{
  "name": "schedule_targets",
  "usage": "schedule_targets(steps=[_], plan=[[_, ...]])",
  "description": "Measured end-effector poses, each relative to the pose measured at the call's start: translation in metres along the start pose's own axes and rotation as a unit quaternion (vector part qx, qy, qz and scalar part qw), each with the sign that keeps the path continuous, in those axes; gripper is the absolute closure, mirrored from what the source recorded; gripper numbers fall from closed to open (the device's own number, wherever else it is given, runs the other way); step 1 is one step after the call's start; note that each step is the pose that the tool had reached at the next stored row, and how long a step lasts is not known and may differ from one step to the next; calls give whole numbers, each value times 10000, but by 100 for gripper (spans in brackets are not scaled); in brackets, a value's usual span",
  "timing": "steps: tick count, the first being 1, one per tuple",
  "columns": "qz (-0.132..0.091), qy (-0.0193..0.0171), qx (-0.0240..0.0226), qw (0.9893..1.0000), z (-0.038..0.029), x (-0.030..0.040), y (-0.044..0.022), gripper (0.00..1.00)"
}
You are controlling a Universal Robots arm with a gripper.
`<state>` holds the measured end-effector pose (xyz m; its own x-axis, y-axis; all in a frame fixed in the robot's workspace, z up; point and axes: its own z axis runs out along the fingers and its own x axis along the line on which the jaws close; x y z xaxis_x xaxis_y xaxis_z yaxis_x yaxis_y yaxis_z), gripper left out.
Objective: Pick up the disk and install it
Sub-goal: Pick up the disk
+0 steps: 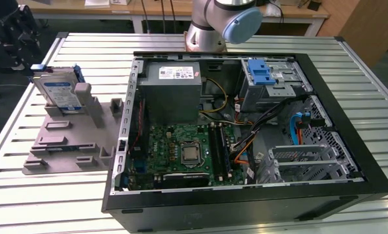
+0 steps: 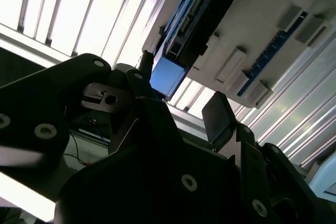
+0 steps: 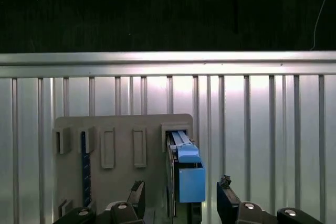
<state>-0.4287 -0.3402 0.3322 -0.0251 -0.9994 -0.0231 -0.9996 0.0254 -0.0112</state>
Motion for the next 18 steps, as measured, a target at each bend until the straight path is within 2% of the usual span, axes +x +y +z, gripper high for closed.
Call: schedule_targets(steps=[3,10,18], plan=[[7,1,-25,10000,45,-8,1,35],[9,0,-28,10000,65,-9,1,35],[115,9,-40,9999,196,-45,22,35]])
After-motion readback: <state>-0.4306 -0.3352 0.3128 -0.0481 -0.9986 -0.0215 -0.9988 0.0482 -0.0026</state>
